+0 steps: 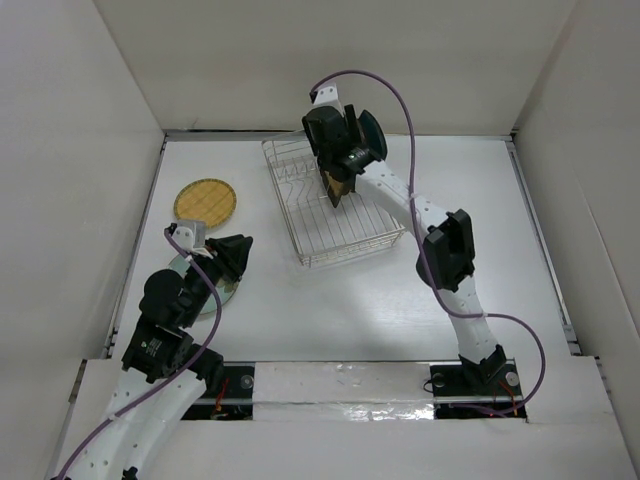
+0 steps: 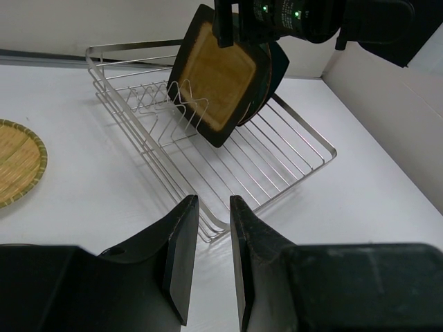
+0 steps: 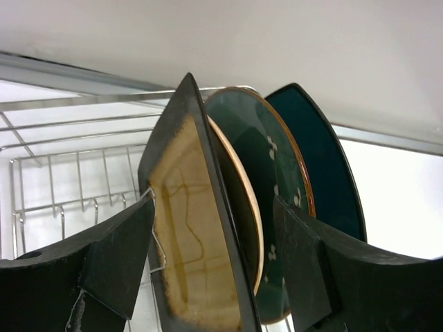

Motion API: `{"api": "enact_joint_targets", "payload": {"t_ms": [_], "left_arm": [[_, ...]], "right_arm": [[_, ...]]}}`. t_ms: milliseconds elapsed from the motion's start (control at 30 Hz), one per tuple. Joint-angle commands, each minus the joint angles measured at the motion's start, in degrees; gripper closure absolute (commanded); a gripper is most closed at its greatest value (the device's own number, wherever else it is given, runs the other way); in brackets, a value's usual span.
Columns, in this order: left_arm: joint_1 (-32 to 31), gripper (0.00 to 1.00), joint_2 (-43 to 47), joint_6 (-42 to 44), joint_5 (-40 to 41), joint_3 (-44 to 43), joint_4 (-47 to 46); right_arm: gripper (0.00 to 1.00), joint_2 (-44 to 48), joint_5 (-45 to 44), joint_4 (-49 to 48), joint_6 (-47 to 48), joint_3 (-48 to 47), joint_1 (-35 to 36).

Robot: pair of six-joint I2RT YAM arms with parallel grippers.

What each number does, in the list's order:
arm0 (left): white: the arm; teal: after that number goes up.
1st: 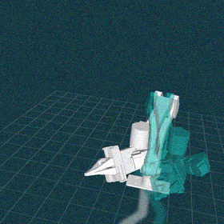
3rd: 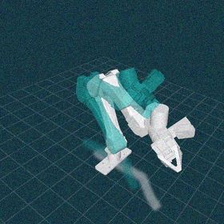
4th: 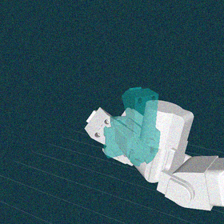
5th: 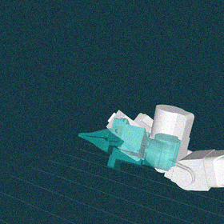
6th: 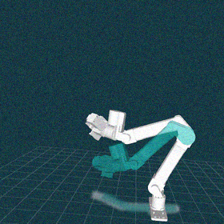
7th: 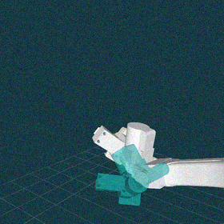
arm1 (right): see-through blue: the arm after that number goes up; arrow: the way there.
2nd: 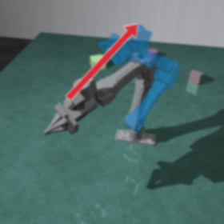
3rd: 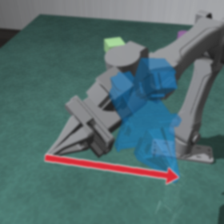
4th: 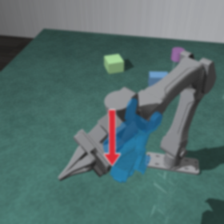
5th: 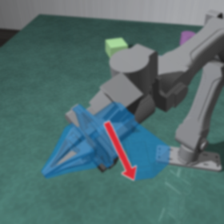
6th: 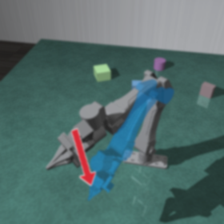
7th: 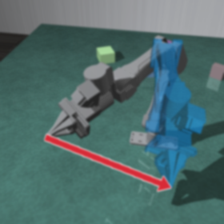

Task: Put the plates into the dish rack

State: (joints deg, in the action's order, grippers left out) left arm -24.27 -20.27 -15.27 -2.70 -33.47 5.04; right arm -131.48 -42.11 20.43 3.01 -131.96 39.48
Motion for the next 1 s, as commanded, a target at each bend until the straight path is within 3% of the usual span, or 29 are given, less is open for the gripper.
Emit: {"api": "enact_joint_targets", "payload": {"t_ms": [0,167,267,333,367,400,667,700,767,800,867,967], "left_arm": [[0.3,0.78,-0.6,0.4,0.6,-1.2,-2.1],[0.3,0.78,-0.6,0.3,1.1,-1.2,-2.0],[0.3,0.81,0.1,0.4,2.1,-1.3,-2.0],[0.3,0.9,1.5,0.3,4.3,-1.4,-1.9],[0.3,0.93,2.1,0.3,5.9,-1.3,-2.0],[0.3,1.0,2.9,0.1,7.3,-1.3,-1.9],[0.3,1.0,13.9,-1.8,19.3,-0.1,-2.8],[0.3,0.98,14.5,-1.8,20.0,-0.1,-2.8],[0.3,0.89,15.1,-1.7,21.2,0.1,-2.8],[0.3,0.81,15.1,-1.6,21.2,0.1,-2.8],[0.3,0.75,14.7,-1.3,21.2,0.1,-2.8],[0.3,0.69,13.6,-1.1,20.5,-0.1,-2.6]], "right_arm": [[0.24,7.9,0.5,-8.3,1.6,4.0,1.0],[0.24,17.8,4.5,-13.1,0.5,14.2,6.6],[0.34,23.5,9.0,-18.3,-2.0,23.9,11.9],[0.64,24.7,15.5,-21.4,-6.4,29.2,14.6],[0.93,24.5,17.8,-22.1,-7.9,30.2,17.0],[1.0,23.9,19.9,-22.4,-9.3,30.7,18.2],[0.97,10.5,33.7,-21.6,-18.1,26.6,24.9],[0.72,9.1,34.1,-20.8,-18.7,25.6,25.5],[0.44,4.9,35.1,-18.2,-20.1,23.3,25.6],[0.39,3.7,34.6,-17.4,-20.3,21.7,25.6],[0.31,1.7,33.8,-16.4,-21.2,20.3,25.6],[0.28,-0.8,33.6,-16.6,-22.7,19.9,24.1]]}}
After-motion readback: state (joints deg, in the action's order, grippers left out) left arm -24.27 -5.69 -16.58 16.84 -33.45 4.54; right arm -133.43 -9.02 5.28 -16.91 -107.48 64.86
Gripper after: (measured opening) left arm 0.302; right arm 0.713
